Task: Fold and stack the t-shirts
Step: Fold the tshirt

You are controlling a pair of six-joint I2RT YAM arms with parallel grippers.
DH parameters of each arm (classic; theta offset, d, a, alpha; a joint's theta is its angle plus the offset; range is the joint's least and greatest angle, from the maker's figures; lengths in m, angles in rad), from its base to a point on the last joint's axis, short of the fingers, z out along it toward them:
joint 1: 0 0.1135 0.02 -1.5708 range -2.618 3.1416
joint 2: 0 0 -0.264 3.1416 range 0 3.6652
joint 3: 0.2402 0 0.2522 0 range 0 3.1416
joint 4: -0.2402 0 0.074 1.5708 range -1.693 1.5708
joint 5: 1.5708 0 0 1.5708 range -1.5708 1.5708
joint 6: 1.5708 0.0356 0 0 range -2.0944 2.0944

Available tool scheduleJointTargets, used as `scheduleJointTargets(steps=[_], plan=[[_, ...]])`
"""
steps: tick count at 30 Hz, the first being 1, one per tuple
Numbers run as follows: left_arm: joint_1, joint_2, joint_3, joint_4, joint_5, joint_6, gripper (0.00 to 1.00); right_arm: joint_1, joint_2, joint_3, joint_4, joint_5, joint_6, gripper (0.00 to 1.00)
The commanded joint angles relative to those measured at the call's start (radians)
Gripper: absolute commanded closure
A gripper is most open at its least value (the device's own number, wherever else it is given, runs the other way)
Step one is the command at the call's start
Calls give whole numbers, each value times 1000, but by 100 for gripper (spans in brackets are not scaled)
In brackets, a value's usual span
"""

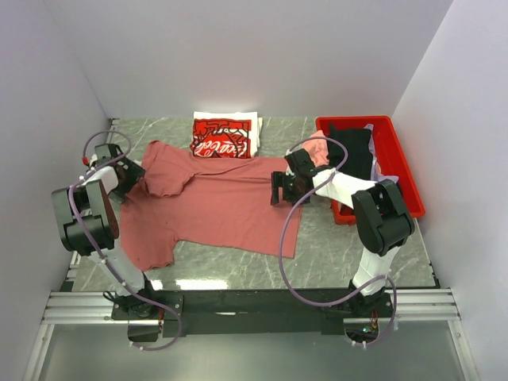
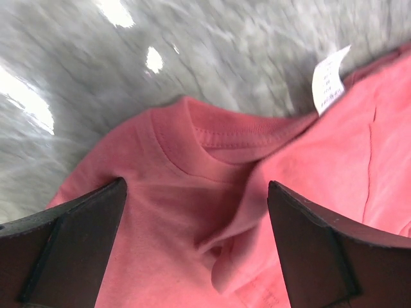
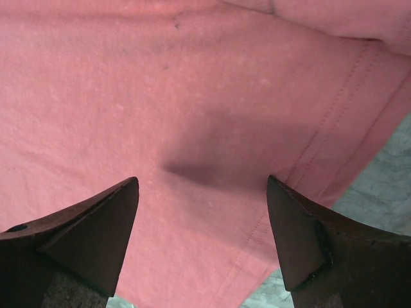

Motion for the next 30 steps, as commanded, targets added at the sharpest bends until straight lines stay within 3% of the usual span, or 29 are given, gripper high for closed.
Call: scheduleJointTargets(steps=[1,10,16,27,30], plan=[[48,18,-41,-14,-29,5,0,0,5,-74,-35,14,17,13],[118,-16,11,-71,-26,4,1,0,-4,-79,-44,30,3,13],[108,-34,45,-56,143,8,1,0,-35,4,-73,39,-35,13],[-86,-107,225,-244,-76,16,1,46,-107,110,-95,34,-41,13],[-125,-68,269,-244,-66,30,1,50,-89,112,-93,31,-38,13]])
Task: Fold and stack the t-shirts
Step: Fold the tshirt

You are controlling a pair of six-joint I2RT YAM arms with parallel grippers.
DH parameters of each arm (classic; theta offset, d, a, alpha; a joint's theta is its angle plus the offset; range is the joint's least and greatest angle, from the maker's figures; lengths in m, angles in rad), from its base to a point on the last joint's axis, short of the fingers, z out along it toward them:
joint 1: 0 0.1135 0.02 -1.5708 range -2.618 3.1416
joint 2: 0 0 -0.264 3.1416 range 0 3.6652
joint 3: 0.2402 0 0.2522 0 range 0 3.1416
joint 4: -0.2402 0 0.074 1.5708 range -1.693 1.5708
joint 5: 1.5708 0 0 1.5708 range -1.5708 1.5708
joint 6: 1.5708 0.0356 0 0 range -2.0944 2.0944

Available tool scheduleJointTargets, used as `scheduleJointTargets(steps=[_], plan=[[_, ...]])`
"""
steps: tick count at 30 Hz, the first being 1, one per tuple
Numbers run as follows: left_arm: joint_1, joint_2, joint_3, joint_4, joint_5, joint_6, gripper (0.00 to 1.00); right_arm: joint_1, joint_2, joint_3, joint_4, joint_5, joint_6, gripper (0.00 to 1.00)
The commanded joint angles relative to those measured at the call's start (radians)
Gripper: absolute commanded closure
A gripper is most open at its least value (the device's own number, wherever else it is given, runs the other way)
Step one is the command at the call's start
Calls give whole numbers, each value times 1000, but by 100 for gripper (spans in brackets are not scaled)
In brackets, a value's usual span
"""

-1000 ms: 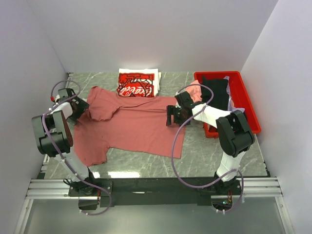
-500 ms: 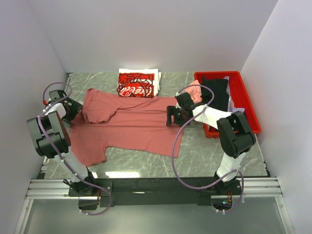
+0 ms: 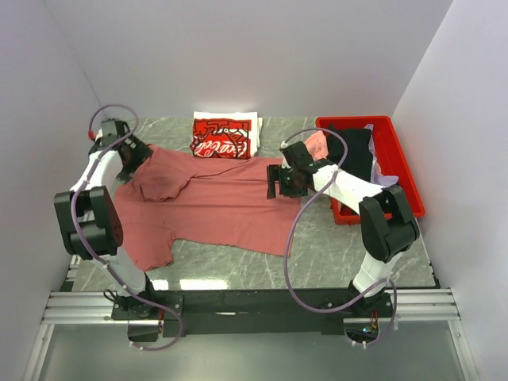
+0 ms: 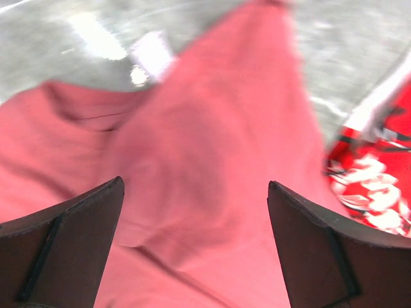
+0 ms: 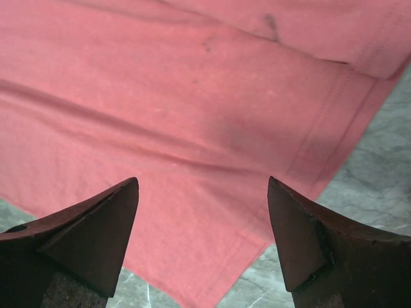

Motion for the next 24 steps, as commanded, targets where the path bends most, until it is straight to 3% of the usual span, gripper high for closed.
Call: scheduleJointTargets(steps=[1,14,24], plan=[[-30,10,74,-32,-1,40,1,12,-14,35,-10,7,-5,13],[-47,238,134,-11,30,73,0,9,87,35,-7,8,9,13],[-47,411,275,-21,5,97,1,-43,130,7,-19,31,-1,13]])
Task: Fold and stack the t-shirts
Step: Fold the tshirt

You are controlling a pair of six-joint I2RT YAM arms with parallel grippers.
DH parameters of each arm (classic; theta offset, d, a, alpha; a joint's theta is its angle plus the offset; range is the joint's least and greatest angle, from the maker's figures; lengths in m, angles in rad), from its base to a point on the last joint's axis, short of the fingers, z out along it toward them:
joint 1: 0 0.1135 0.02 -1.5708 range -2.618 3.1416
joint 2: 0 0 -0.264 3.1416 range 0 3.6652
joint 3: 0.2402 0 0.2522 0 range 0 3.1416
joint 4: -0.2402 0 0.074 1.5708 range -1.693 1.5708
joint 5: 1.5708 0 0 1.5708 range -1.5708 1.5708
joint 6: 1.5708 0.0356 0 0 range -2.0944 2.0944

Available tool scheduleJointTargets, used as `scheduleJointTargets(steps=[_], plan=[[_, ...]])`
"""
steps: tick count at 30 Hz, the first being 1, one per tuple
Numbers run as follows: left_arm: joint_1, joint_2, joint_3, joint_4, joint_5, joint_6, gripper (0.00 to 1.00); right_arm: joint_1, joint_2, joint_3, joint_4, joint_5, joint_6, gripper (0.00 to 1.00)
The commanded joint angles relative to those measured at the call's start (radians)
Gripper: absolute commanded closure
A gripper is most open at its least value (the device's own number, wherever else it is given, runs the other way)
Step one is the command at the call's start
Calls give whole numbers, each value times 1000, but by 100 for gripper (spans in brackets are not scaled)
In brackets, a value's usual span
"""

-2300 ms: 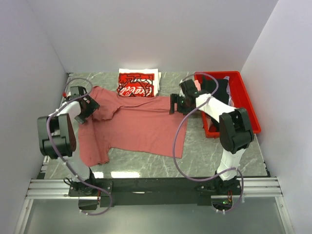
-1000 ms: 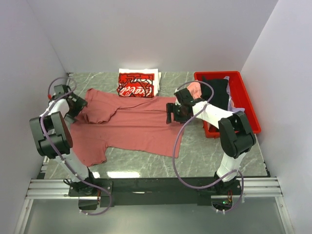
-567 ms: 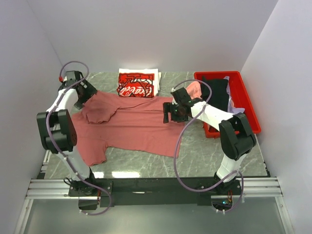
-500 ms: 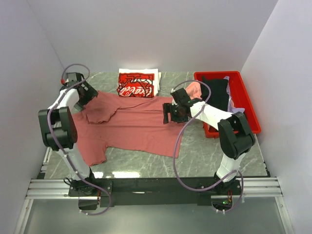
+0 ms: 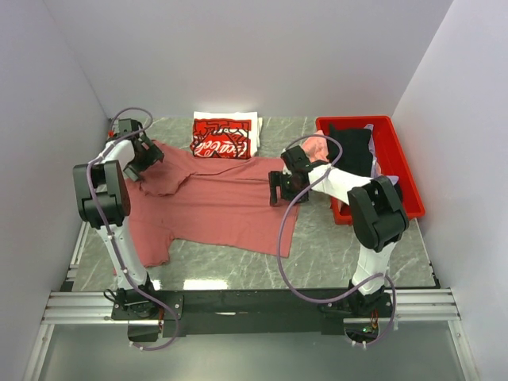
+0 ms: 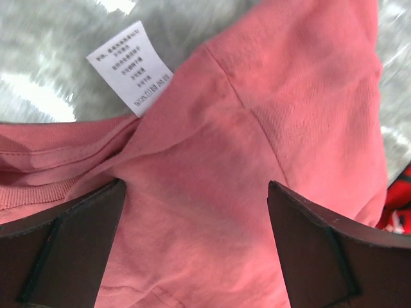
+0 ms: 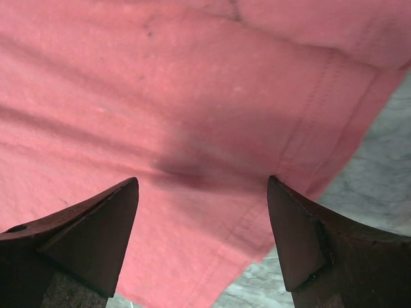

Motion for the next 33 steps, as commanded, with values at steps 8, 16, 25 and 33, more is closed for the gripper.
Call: scheduleJointTargets(steps=[8,16,25,33], plan=[[3,52,43,-8,-9,10,1,-30,22,33,-24,16,-24,13],[4,-211,-75,-39,-111,-51,0,36,-81,49,-42,24,-52,13],[90,-693,-558,-105,-177,-282,1,84,-245,-85,-21,-19,-10,12],[64,-1193,-871,-204,-100,-397,1,114,-308,-138,-15,-16,-4,12]])
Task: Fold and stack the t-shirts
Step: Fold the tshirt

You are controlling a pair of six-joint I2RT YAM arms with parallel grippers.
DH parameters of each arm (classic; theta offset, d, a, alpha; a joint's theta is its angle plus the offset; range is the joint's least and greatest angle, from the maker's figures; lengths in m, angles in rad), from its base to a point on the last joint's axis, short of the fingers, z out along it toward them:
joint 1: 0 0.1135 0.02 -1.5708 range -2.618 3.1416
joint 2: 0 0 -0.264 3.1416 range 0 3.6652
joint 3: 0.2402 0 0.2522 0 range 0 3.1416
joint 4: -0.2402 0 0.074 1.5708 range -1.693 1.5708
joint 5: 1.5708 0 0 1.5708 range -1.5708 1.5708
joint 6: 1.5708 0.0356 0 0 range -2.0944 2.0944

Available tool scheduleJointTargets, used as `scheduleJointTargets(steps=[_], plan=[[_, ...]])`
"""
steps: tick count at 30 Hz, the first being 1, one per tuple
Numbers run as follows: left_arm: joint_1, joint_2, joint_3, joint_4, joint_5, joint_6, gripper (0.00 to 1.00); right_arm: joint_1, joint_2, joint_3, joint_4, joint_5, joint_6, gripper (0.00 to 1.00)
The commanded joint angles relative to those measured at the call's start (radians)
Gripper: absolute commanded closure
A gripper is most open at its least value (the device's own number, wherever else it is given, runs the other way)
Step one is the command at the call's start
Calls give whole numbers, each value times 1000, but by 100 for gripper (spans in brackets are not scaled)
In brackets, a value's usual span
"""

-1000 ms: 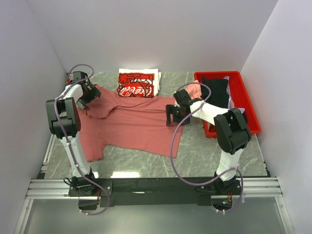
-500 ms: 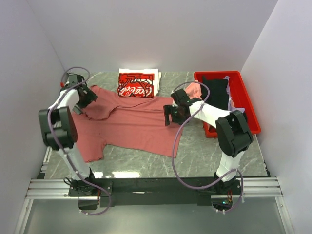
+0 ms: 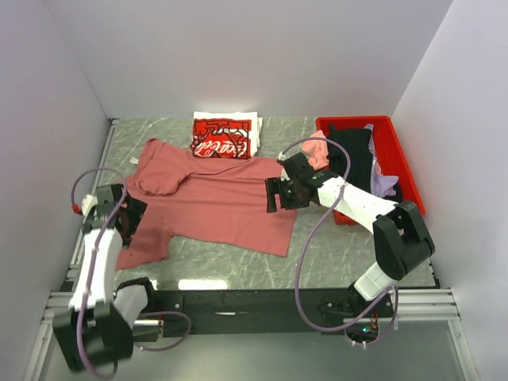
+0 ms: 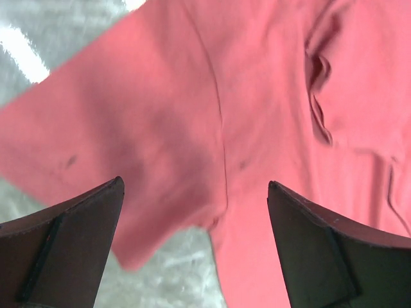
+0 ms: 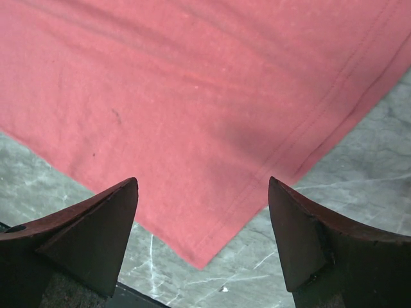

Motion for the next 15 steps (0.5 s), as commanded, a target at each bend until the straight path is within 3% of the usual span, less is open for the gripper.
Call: scheduleJointTargets(steps=[1,6,15], plan=[[-34,-159,-40,-65,-7,-100,0,20,-39,-11,20,1,12,12],[-69,-264,-136,-79,-34,-209,1,20,-59,-11,20,12,11,12],[-74,-9,-87,-222,-124,-322,1,20,-39,-5,24,-11,6,12]])
